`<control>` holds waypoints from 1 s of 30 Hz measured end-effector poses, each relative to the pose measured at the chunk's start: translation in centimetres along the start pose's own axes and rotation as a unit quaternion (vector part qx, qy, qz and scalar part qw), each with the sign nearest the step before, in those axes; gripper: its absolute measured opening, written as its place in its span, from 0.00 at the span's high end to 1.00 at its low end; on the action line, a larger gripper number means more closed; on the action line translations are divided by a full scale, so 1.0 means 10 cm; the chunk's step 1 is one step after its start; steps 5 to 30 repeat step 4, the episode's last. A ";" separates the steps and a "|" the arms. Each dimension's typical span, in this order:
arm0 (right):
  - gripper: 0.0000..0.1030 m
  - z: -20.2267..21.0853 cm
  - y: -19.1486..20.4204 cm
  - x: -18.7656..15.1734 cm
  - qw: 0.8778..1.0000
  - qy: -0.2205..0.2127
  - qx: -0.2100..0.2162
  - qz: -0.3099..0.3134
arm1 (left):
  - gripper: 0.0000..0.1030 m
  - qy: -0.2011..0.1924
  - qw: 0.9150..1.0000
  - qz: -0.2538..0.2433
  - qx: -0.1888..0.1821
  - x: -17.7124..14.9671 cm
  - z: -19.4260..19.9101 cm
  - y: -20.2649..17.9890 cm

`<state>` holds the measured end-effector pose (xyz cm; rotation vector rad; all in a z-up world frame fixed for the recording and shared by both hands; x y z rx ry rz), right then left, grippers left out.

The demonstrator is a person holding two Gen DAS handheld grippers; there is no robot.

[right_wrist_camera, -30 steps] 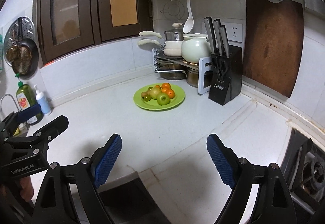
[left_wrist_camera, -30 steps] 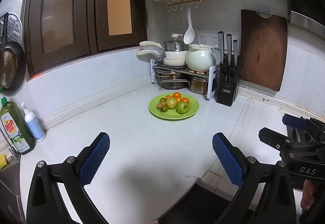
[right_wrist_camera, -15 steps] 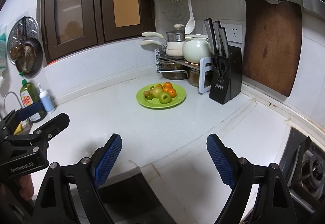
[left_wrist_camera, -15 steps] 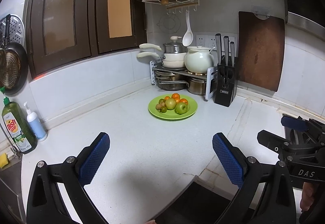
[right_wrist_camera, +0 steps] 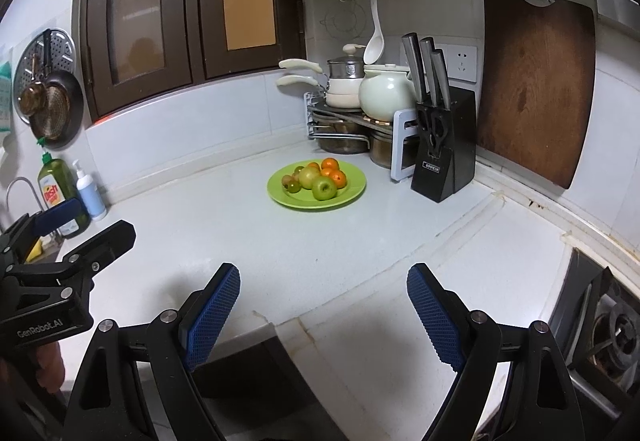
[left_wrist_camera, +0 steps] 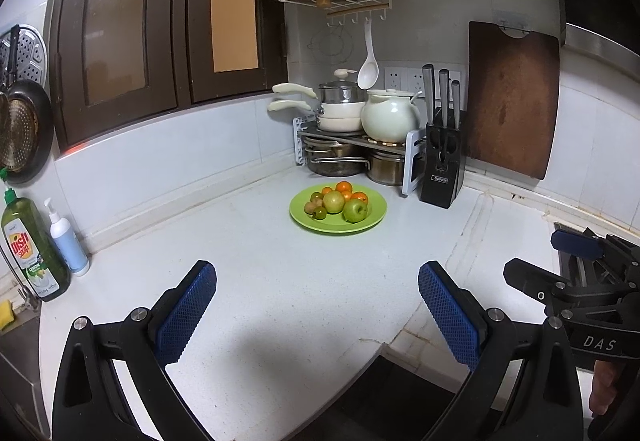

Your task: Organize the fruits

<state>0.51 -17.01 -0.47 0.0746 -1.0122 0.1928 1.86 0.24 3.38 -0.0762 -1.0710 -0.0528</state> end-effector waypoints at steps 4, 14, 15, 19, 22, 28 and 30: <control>0.16 -0.01 0.00 0.00 1.000 0.000 0.002 -0.001 | 0.00 0.002 1.000 0.003 -0.001 -0.01 -0.01 0.00; 0.16 -0.01 0.00 0.00 1.000 0.000 0.002 -0.001 | 0.00 0.002 1.000 0.003 -0.001 -0.01 -0.01 0.00; 0.16 -0.01 0.00 0.00 1.000 0.000 0.002 -0.001 | 0.00 0.002 1.000 0.003 -0.001 -0.01 -0.01 0.00; 0.16 -0.01 0.00 0.00 1.000 0.000 0.002 -0.001 | 0.00 0.002 1.000 0.003 -0.001 -0.01 -0.01 0.00; 0.16 -0.01 0.00 0.00 1.000 0.000 0.002 -0.001 | 0.00 0.002 1.000 0.003 -0.001 -0.01 -0.01 0.00; 0.16 -0.01 0.00 0.00 1.000 0.000 0.002 -0.001 | 0.00 0.002 1.000 0.003 -0.001 -0.01 -0.01 0.00; 0.16 -0.01 0.00 0.00 1.000 0.000 0.002 -0.001 | 0.00 0.002 1.000 0.003 -0.001 -0.01 -0.01 0.00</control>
Point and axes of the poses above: each gripper's, at about its wrist camera, not at the fingertips, and z roughly against the way its jaws point, y to its left, x to its top, the point moved 4 cm from there along -z, roughly the way its jaws point, and after that the axes turned 5 degrees about z, right-handed, at the moved point
